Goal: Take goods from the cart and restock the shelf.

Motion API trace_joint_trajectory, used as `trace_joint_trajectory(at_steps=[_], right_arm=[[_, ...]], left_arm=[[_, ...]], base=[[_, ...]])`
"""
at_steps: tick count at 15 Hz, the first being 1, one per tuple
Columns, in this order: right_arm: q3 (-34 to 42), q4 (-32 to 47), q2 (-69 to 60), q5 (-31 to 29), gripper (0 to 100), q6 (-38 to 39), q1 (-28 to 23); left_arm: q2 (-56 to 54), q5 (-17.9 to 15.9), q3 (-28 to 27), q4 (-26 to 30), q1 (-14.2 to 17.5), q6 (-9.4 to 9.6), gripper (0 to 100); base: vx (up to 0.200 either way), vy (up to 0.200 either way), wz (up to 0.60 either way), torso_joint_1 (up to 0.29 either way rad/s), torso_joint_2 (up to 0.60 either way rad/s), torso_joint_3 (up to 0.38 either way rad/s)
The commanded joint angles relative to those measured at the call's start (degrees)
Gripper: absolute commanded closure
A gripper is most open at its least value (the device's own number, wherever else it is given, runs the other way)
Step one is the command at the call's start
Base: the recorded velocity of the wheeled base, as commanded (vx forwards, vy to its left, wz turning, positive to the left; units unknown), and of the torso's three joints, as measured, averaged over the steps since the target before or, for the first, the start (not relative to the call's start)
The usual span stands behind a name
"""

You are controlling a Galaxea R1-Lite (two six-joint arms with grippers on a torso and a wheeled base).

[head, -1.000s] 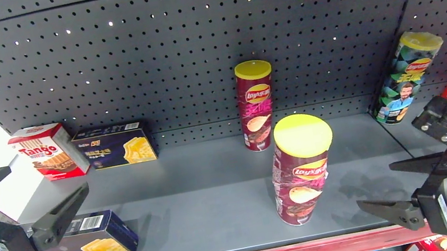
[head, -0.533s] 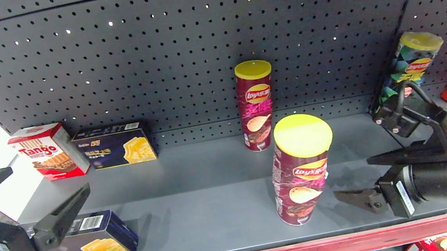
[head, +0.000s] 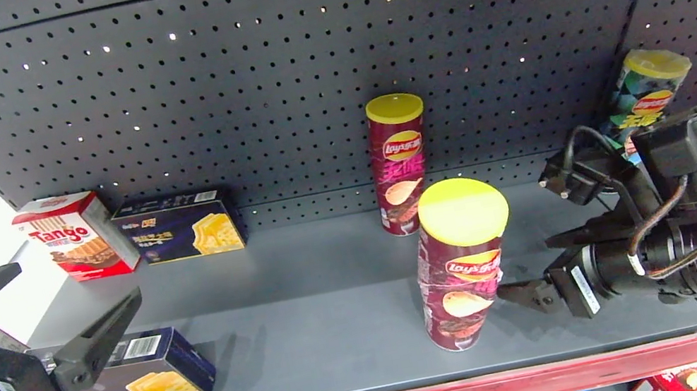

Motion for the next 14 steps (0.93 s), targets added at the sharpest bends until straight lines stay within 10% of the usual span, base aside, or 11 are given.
trace_joint_trajectory(at_steps=[1, 14], right_arm=[[0.3, 0.0, -0.2, 0.0, 0, -0.2, -1.2], [6.2, 0.0, -5.4, 0.6, 0, -2.0, 3.5]], left_arm=[[0.0, 0.0, 0.1, 0.0, 0.0, 0.04, 0], [0.0, 0.0, 0.3, 0.0, 0.1, -0.05, 0]], base=[[0.000, 0.000, 0.00, 0.000, 0.00, 0.000], [0.000, 0.000, 0.00, 0.000, 0.00, 0.000]])
